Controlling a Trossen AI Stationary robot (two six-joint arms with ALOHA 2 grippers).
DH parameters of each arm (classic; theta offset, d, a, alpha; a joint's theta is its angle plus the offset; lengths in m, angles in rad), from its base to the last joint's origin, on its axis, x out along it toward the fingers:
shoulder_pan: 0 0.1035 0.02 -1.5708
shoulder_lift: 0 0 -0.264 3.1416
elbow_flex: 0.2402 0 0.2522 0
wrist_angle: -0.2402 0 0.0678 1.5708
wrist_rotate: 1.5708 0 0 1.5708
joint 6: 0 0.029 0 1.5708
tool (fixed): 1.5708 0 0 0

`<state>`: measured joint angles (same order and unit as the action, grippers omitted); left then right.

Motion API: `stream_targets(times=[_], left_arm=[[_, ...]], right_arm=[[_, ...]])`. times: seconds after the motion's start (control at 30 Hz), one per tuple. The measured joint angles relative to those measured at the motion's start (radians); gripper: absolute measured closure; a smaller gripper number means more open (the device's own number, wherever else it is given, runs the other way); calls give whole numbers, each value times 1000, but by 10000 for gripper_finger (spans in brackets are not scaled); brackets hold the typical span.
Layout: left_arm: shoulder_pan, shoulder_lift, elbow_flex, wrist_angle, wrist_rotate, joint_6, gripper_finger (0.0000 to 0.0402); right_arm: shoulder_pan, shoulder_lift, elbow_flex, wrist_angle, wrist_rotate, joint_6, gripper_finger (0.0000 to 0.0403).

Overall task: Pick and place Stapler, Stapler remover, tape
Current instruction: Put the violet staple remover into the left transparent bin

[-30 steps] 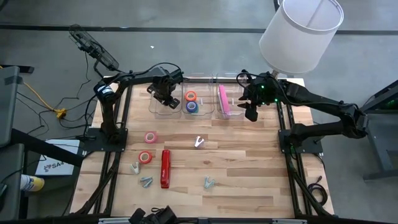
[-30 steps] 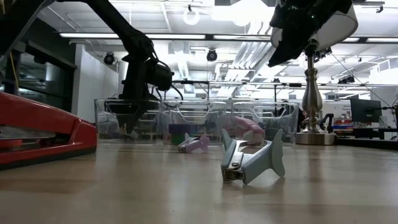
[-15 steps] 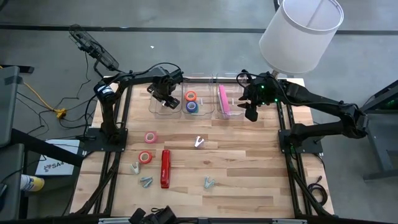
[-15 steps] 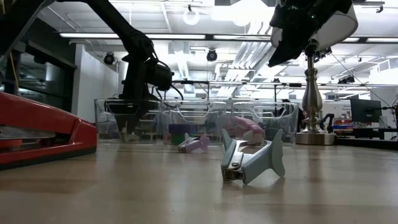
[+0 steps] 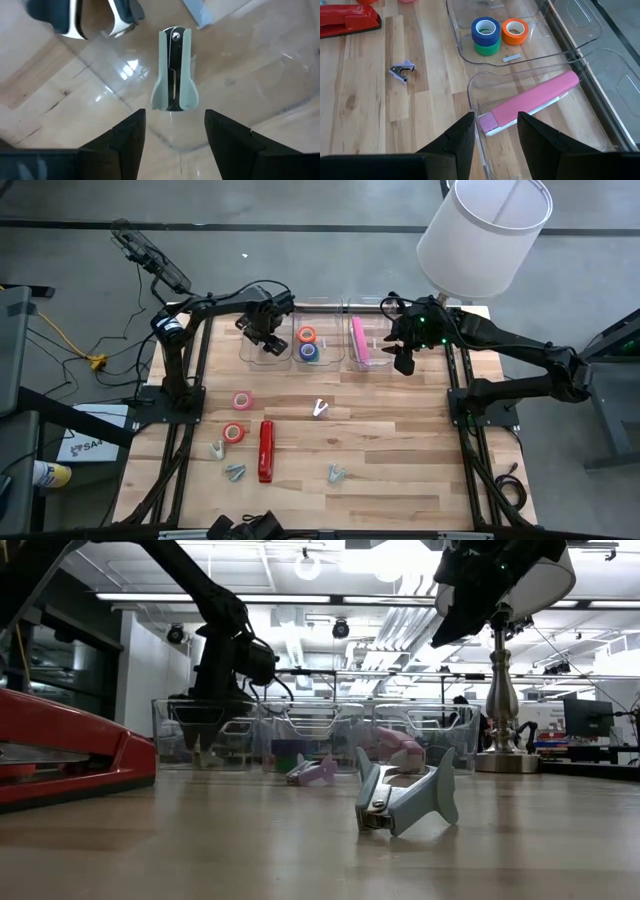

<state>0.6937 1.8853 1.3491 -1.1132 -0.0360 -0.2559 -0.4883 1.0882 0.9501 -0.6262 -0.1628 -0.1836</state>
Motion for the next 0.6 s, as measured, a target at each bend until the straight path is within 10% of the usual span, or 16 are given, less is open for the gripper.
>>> stream_targets(times=[0.6], left_arm=[[0, -1, 234, -131, -35, 24, 202]], right_arm=[[0, 0, 0, -1, 4, 4, 263]])
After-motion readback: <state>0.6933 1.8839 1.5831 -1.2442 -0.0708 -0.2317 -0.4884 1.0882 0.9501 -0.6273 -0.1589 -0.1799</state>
